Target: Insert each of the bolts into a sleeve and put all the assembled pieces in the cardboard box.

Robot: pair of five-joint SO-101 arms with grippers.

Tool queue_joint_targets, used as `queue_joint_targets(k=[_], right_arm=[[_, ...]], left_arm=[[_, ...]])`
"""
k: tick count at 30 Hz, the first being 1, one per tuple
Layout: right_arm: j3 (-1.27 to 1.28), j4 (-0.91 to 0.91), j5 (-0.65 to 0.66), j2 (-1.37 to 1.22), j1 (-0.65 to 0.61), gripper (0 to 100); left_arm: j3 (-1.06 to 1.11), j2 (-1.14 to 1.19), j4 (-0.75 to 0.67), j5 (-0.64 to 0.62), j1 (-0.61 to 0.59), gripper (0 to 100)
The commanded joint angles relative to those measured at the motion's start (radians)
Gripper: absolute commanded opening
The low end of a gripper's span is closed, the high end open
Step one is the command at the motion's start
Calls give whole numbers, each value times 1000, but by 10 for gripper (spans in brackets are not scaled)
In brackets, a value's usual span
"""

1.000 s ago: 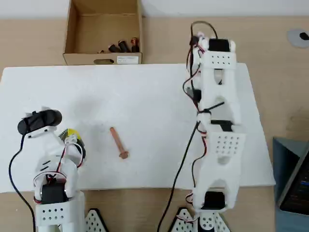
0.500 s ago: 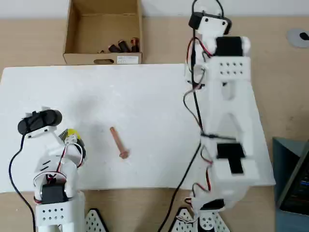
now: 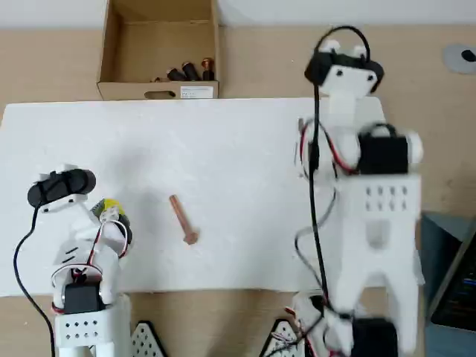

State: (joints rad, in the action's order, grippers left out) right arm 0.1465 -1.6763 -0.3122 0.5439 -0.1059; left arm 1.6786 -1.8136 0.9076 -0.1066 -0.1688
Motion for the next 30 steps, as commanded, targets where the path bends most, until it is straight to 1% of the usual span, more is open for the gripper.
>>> queue_joint_targets(k=[1,6,13,16,21,26,30], right_arm=[[166,95,-3,171,35,9],[418,235,-2,334,70,9],[704,410,68,582,71,9],[797,459,98,704,71,9],[914,465,138,855,71,9],[1007,465,146,952,71,9],[1043,465,158,1000,71,9]], left_arm=[[-87,-10,86,3,-5,3],[-273,-8,233,6,-8,4],[-514,35,382,6,-3,3],[-629,136,437,3,-3,3],[-859,364,489,0,-3,3],[-1092,598,543,0,-3,3],[-1231,763,589,0,-3,3]])
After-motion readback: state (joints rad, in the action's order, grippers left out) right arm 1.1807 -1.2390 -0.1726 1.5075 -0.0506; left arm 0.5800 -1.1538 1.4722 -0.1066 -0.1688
